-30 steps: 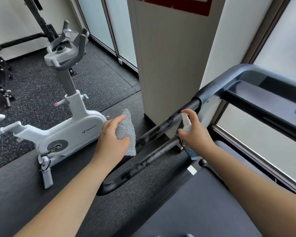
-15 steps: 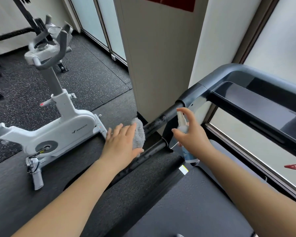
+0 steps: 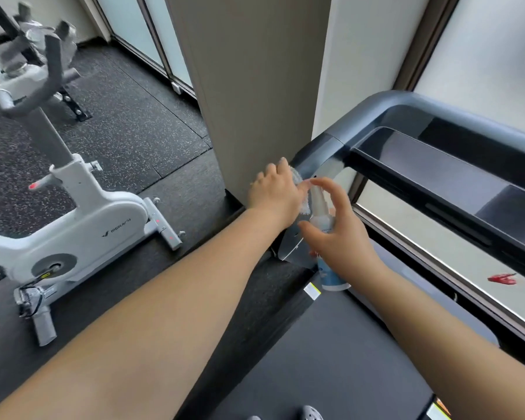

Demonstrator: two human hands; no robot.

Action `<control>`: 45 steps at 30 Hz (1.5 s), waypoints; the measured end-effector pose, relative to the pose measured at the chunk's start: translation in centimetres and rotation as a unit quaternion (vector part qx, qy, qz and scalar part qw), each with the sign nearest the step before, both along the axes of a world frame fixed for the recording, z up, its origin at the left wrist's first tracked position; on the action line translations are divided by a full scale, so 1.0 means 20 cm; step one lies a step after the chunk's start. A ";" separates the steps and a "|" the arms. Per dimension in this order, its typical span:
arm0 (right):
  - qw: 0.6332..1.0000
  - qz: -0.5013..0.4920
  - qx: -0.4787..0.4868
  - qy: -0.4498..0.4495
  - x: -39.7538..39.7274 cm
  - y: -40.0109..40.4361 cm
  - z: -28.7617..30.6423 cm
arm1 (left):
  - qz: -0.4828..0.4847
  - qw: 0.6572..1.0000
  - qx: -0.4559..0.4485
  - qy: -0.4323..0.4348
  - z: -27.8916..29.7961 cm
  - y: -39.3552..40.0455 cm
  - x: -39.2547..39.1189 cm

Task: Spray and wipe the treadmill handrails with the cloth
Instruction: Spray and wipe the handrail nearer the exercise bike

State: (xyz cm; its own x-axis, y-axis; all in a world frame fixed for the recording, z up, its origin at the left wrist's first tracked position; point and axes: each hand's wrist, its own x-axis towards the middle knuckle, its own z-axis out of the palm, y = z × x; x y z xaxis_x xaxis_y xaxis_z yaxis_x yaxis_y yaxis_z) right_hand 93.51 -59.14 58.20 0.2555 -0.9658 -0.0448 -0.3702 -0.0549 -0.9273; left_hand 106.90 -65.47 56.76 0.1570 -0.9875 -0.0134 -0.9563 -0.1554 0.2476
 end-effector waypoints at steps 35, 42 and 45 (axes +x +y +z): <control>0.999 0.028 0.035 -0.002 0.08 0.17 -0.14 | 0.020 0.995 0.022 -0.097 -0.03 0.76 0.50; 0.999 0.033 0.027 0.002 0.12 0.26 -0.10 | 0.006 0.994 0.023 -0.110 -0.04 0.74 0.49; 0.999 0.036 0.023 -0.004 0.14 0.31 -0.11 | -0.023 0.993 0.014 -0.115 -0.07 0.55 0.38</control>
State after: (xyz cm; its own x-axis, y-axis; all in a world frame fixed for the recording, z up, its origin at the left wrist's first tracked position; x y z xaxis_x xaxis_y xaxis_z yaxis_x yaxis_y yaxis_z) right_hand 96.34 -52.89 55.92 0.3245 -0.9419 -0.0871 -0.3595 -0.0377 -0.9324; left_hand 114.48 -54.49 55.30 0.1143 -0.9934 -0.0107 -0.9933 -0.1145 0.0184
